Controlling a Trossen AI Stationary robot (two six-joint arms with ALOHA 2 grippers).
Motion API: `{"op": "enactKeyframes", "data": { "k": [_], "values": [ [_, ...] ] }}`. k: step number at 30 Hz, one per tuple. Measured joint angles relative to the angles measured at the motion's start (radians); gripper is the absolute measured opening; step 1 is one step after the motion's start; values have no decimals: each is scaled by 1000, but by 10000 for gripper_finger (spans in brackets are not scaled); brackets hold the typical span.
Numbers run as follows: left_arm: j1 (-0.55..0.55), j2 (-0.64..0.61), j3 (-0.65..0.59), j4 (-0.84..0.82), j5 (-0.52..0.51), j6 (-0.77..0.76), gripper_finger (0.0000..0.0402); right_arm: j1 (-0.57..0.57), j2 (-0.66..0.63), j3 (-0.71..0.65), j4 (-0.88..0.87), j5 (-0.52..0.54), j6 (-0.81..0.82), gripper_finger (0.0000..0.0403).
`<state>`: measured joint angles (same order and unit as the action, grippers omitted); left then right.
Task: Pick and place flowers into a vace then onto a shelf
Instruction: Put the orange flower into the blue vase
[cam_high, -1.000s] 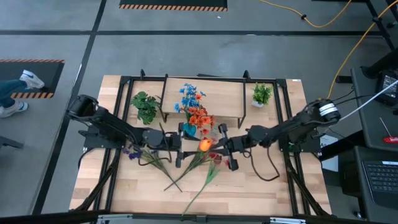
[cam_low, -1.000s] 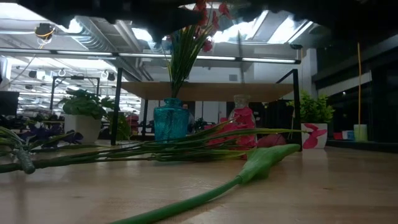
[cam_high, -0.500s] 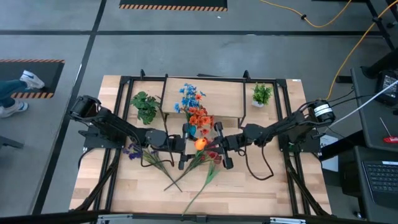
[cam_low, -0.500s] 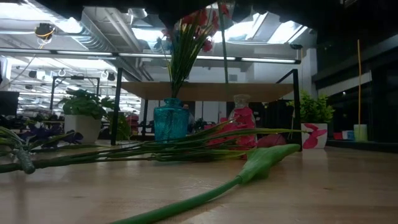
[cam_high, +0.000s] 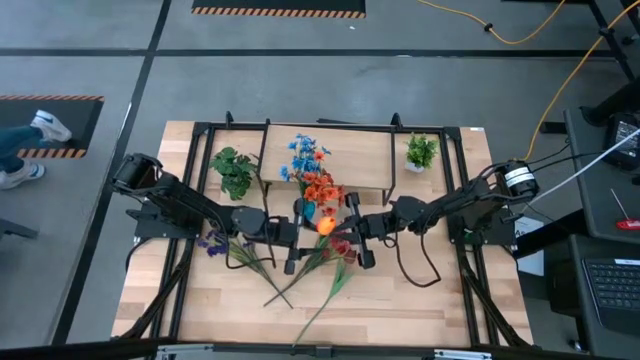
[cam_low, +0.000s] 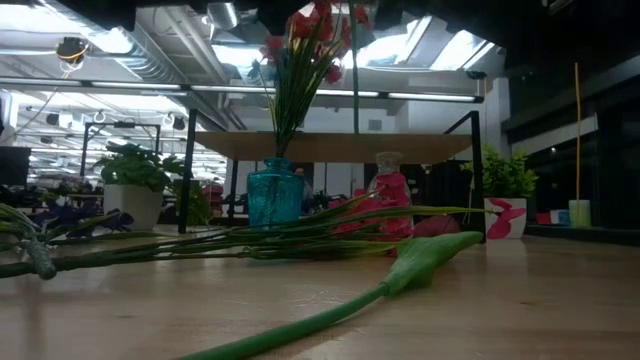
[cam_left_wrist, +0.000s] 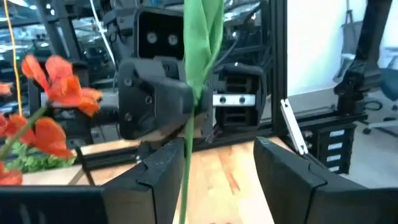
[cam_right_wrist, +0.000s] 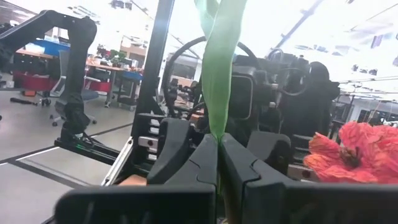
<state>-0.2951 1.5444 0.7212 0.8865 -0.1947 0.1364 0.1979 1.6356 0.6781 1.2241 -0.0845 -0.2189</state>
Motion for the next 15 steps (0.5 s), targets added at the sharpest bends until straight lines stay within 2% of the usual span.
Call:
{"op": "enactKeyframes", "data": {
  "k": [15],
  "values": [
    [11, 0, 0, 24, 6, 31, 156, -6, 0, 22, -31, 0, -3, 1]
  ]
}}
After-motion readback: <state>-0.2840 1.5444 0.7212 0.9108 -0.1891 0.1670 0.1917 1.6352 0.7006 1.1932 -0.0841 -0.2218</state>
